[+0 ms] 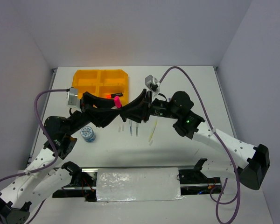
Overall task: Sort the stationery into containers
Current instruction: Close the pen cap on the pen.
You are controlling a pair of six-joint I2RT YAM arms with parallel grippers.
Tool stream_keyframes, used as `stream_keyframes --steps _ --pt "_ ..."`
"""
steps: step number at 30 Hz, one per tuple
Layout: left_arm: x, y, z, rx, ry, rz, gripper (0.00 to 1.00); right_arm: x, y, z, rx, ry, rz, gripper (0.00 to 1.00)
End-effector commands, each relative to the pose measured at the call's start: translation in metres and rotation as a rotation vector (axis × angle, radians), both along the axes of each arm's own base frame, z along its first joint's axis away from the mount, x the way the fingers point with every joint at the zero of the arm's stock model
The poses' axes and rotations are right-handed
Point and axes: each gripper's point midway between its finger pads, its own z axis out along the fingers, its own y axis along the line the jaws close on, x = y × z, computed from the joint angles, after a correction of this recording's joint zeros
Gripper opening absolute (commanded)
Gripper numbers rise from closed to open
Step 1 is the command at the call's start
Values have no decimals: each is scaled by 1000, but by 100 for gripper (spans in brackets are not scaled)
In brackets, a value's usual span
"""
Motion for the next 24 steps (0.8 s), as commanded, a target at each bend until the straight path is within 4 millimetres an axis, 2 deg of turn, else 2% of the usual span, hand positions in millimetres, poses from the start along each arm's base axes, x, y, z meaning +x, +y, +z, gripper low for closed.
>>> stream_keyframes --steps 1,6,13,17,18,20,21,22,24 --pt "3 3 15 32 -16 47 63 6 -7 28 31 -80 -72 6" --pt "21 3 9 67 54 109 64 11 -6 29 11 -101 -112 6" --pt "34 -7 -3 120 121 99 58 17 -2 27 -30 -111 -164 6" --pt "42 -7 -10 145 159 125 50 18 0 27 -43 -117 -179 6" --pt "44 -7 -11 145 166 133 40 17 1 25 -49 -116 -177 6" --pt "45 -6 -11 146 170 137 31 19 2 25 -54 -119 -186 6" --pt "45 -7 -11 147 172 137 18 19 2 25 -57 -118 -189 7" --pt "45 -7 -11 148 171 138 10 20 3 24 -57 -118 -191 7" --pt "45 -6 -10 155 167 141 1 21 2 24 -54 -112 -196 9"
